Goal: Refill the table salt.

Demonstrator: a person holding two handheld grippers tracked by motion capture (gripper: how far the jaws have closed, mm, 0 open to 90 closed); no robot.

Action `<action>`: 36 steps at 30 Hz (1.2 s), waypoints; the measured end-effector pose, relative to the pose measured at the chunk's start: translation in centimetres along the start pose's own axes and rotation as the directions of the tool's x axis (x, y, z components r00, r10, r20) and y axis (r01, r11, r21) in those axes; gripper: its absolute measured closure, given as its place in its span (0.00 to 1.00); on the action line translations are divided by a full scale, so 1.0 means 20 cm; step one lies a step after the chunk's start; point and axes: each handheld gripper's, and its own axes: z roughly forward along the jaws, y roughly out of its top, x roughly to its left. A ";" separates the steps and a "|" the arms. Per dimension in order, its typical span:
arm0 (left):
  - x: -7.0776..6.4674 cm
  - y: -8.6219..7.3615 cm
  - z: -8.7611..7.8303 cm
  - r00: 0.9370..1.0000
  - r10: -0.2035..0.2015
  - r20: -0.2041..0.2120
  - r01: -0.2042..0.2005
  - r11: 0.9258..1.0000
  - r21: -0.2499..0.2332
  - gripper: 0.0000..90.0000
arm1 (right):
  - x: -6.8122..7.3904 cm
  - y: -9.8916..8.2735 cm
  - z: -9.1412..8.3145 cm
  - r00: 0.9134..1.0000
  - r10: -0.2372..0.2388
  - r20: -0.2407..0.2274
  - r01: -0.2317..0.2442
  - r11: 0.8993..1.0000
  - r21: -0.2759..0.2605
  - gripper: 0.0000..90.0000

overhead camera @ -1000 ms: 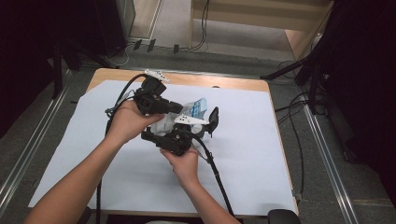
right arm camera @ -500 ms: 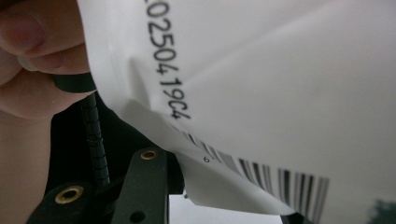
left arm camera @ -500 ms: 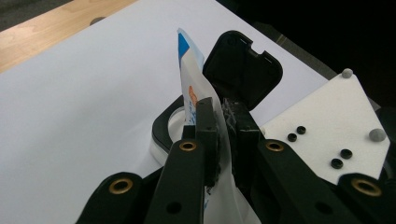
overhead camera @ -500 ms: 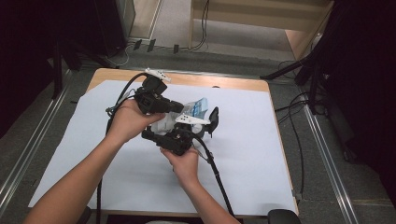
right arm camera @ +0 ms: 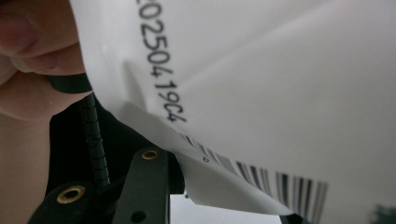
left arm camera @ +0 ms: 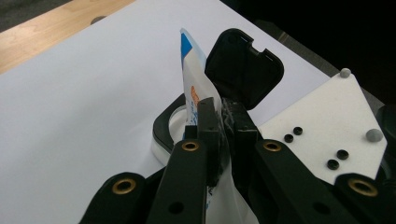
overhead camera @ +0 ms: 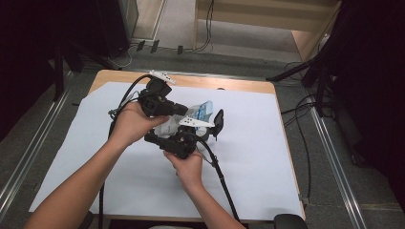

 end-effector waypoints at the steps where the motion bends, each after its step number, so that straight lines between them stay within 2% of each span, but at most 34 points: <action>1: 0.00 0.00 0.00 1.000 0.000 0.001 0.000 1.000 0.000 0.97 | 0.00 0.00 0.00 1.000 0.002 0.000 -0.002 1.000 0.000 0.75; 11: 0.00 0.00 0.00 1.000 0.000 0.007 0.000 1.000 -0.012 0.97 | -0.01 0.00 0.00 1.000 0.015 -0.005 -0.015 1.000 0.000 0.79; 15: -0.01 0.00 0.00 1.000 0.008 -0.014 -0.008 1.000 -0.010 0.97 | -0.01 0.00 0.00 1.000 0.008 -0.006 -0.008 1.000 0.001 0.78; 20: 0.00 -0.01 0.00 0.999 0.001 -0.038 -0.001 1.000 -0.007 0.97 | -0.03 0.00 0.02 0.999 0.030 -0.022 -0.030 0.999 0.022 0.75; 24: 0.01 -0.01 0.00 0.998 -0.004 -0.063 0.003 1.000 -0.007 0.98 | -0.02 0.00 0.02 0.999 0.025 -0.021 -0.025 0.999 0.028 0.73; 32: 0.01 -0.01 -0.01 0.998 0.003 -0.069 -0.003 1.000 -0.005 0.98 | -0.01 0.01 0.03 1.000 0.006 -0.006 -0.006 1.000 0.031 0.73; 36: 0.00 -0.01 -0.01 0.997 0.004 -0.071 -0.004 1.000 0.000 0.98 | -0.02 0.01 0.03 1.000 0.010 -0.006 -0.010 0.999 0.033 0.73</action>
